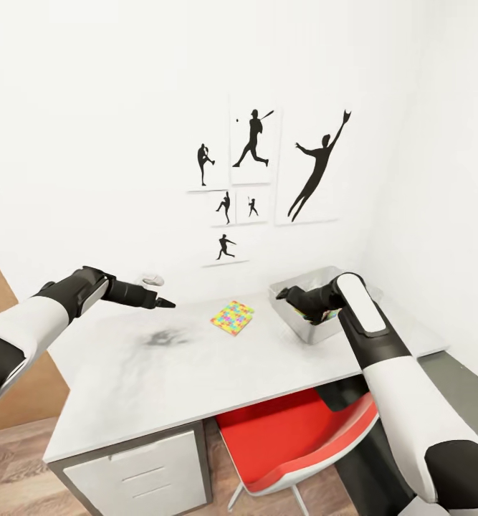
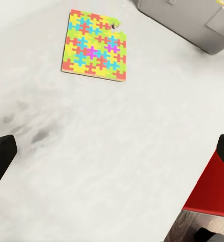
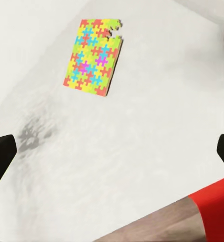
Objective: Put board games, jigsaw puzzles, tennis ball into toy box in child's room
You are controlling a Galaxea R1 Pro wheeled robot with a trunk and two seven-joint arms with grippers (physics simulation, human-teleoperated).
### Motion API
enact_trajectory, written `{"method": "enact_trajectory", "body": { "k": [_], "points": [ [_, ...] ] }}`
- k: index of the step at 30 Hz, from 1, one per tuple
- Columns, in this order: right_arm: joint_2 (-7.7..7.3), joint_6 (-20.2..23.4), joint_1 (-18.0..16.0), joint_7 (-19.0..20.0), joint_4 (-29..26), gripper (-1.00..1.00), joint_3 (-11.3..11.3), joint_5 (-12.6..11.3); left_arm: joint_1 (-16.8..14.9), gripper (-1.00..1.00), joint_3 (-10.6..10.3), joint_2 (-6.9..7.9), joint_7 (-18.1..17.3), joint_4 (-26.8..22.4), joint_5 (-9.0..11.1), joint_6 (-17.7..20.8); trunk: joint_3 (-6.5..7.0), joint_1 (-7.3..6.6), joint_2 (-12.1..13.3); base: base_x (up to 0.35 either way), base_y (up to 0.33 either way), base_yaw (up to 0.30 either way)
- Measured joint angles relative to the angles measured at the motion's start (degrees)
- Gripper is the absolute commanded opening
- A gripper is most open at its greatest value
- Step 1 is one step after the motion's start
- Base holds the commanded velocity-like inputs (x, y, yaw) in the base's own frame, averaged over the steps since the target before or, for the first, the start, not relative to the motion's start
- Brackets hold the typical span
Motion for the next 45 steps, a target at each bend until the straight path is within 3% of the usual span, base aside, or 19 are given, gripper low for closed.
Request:
{"method": "enact_trajectory", "body": {
  "k": [2, 8, 13, 22, 45],
  "points": [
    [0.00, -0.63, 0.33, -0.64, 0.00, 1.00, 0.00, -0.01, 0.00, 1.00, 0.03, 0.00, 0.01, 0.00, -0.01, -0.65, 0.00, 0.00, 0.00, 0.000, 0.018, 0.000],
    [1.90, -2.06, 2.21, -0.21, 0.97, 1.00, 2.04, -2.19, 1.95, 1.00, 0.26, -1.79, 1.94, 1.10, -0.80, -2.58, 0.00, 0.00, 0.00, 0.000, 0.000, 0.000],
    [3.51, -1.88, 2.40, -0.16, 0.91, 1.00, 1.87, -2.52, 3.57, 1.00, 0.17, -2.99, 3.54, 0.56, -1.07, -4.18, 0.00, 0.00, 0.00, 0.000, 0.000, 0.000],
    [3.46, -1.84, 2.44, -0.15, 0.29, 1.00, 1.86, -2.52, 4.89, 1.00, 0.21, -3.10, 4.73, 0.47, -1.13, -7.10, 0.00, 0.00, 0.00, 0.000, 0.064, 0.003],
    [3.55, -2.01, 2.44, -0.15, 1.02, 1.00, 1.86, -2.48, 4.92, 1.00, 0.11, -2.83, 4.76, 0.45, -1.13, -7.14, 0.37, 0.00, 0.00, 0.000, 0.019, 0.058]
  ]
}}
